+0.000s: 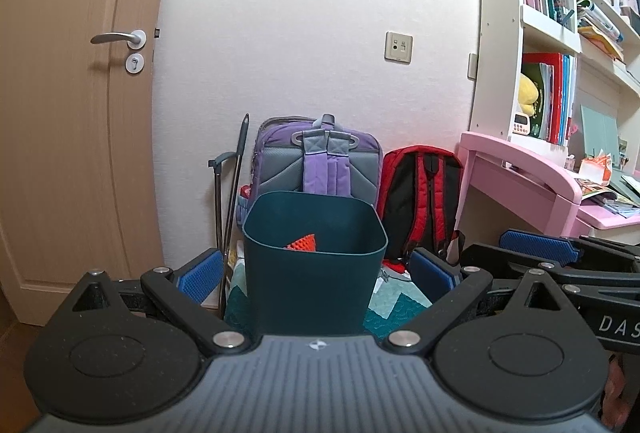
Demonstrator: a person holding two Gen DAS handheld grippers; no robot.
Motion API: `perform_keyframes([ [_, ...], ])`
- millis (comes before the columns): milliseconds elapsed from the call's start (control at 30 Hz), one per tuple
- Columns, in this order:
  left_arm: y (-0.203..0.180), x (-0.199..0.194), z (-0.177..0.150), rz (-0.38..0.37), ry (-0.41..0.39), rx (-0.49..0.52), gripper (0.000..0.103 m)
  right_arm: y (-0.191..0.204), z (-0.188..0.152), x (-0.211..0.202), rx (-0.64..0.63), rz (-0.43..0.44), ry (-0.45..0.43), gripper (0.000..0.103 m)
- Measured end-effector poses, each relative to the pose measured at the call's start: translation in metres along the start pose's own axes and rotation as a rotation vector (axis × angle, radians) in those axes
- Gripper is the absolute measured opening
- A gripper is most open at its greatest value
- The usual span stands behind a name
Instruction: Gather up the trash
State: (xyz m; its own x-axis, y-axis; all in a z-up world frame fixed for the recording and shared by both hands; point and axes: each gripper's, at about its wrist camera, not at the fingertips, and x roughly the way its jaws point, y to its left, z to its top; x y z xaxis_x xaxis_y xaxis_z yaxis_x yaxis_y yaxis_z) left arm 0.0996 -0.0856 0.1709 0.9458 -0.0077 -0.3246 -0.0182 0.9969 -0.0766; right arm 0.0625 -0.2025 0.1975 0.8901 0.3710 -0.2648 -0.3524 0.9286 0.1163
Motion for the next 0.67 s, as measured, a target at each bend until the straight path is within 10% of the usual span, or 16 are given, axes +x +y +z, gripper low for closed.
perform_keyframes([
  [667, 0.000, -0.002, -0.011, 0.013, 0.028, -0.041, 0.100, 0.007, -0.008, -0.003, 0.012, -0.007, 0.015, 0.059],
])
